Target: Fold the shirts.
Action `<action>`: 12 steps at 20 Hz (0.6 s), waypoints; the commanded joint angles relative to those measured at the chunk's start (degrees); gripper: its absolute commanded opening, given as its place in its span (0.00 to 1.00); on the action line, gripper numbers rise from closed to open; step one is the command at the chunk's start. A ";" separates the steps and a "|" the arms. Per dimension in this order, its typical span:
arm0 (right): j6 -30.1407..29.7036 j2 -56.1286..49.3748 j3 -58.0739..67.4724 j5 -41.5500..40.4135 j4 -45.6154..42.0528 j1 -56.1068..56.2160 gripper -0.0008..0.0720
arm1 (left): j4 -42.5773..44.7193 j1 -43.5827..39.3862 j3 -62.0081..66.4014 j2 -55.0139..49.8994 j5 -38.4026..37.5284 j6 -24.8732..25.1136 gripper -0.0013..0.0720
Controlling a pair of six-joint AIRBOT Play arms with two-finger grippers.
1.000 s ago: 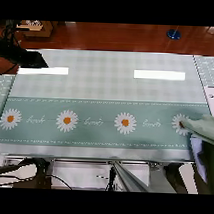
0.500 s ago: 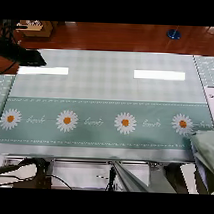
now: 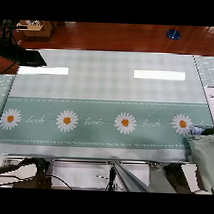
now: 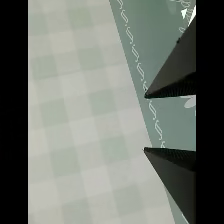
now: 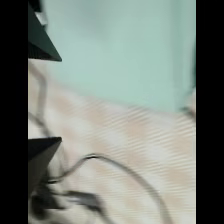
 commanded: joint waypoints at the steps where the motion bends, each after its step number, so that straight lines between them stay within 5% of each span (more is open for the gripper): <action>1: -3.80 -4.20 11.65 -13.25 15.17 11.41 0.71 | -0.42 -0.02 0.02 -0.02 -0.04 -0.09 0.79; 4: -3.96 -13.73 33.16 -23.39 36.24 29.53 0.71 | -6.82 -0.02 0.07 0.02 3.04 -0.22 0.85; 8: -6.82 -25.46 45.88 -18.67 53.83 53.48 0.67 | -7.13 -3.89 2.12 0.04 6.01 -1.73 0.85; 12: -7.96 -30.97 45.88 -13.09 36.76 75.21 0.64 | 18.71 -16.06 1.97 -0.13 2.32 -11.45 0.85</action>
